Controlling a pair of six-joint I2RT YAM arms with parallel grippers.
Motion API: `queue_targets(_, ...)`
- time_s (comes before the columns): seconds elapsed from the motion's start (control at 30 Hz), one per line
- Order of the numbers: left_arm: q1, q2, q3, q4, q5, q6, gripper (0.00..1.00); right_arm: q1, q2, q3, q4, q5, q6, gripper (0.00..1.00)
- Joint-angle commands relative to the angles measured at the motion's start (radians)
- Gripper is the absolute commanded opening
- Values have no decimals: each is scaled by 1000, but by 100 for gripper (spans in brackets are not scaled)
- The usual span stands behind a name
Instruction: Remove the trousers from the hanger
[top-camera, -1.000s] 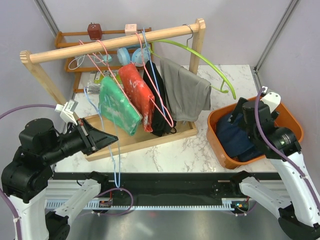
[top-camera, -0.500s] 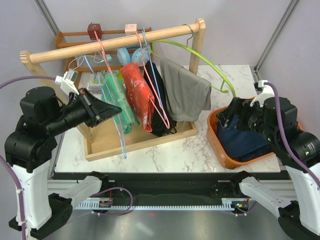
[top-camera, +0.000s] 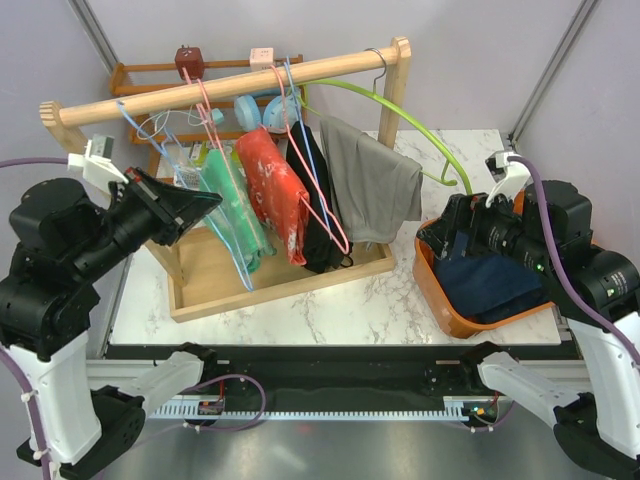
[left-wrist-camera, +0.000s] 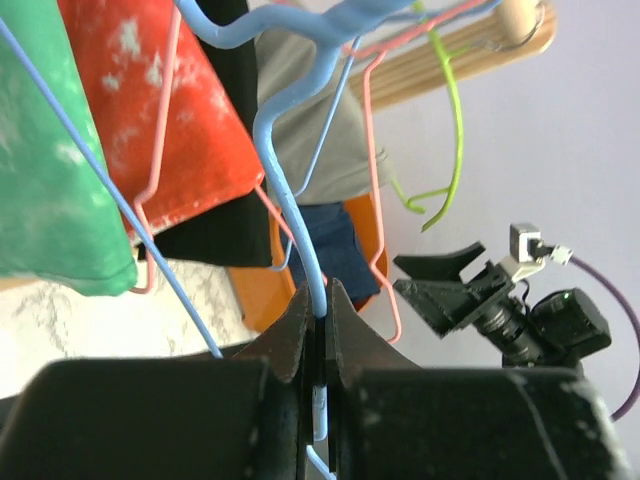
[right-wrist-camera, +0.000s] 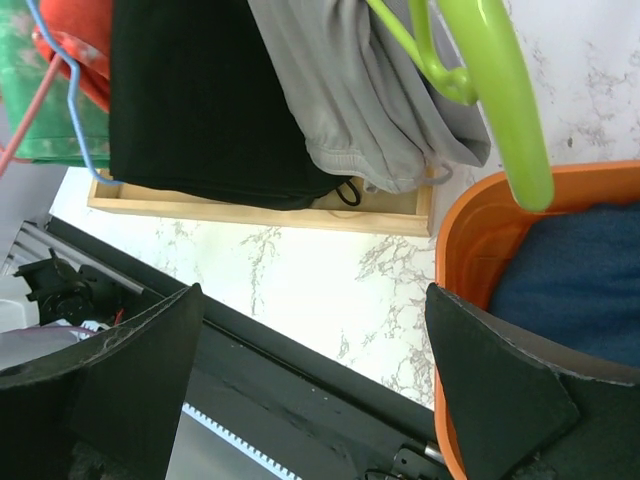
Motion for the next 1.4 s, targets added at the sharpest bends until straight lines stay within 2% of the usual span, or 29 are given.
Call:
queue_targets(0.0,0,45,95,-7,-107,-17,2,5,20,57,14,-40,-29,98)
queue_targets(0.1,0,79,140,-43,-170,-3,2,10,32,70,12,-57,-23,98)
queue_targets(0.3,1,117,129,-51,-230,-17,2,41,69,99,17,-49,-32,98)
queue_targets(0.47,1,129,134,-46,-343,-4,2,79,101,140,12,-5,-51,98)
queue_targets(0.63,1,133,92,-109,-411,32,2,88,118,148,21,-21,-46,98)
queue_targets(0.83,12,99,-12,-116,-438,45,2,88,122,178,15,-38,-49,98)
queue_targets(1.1,20,53,-116,-101,-408,46,2,88,124,168,17,-40,-49,98)
queue_targets(1.33,21,-13,-152,-118,-426,88,2,88,124,160,17,-46,-48,98)
queue_targets(1.37,21,-22,-158,-120,-428,88,7,88,127,160,17,-47,-46,98)
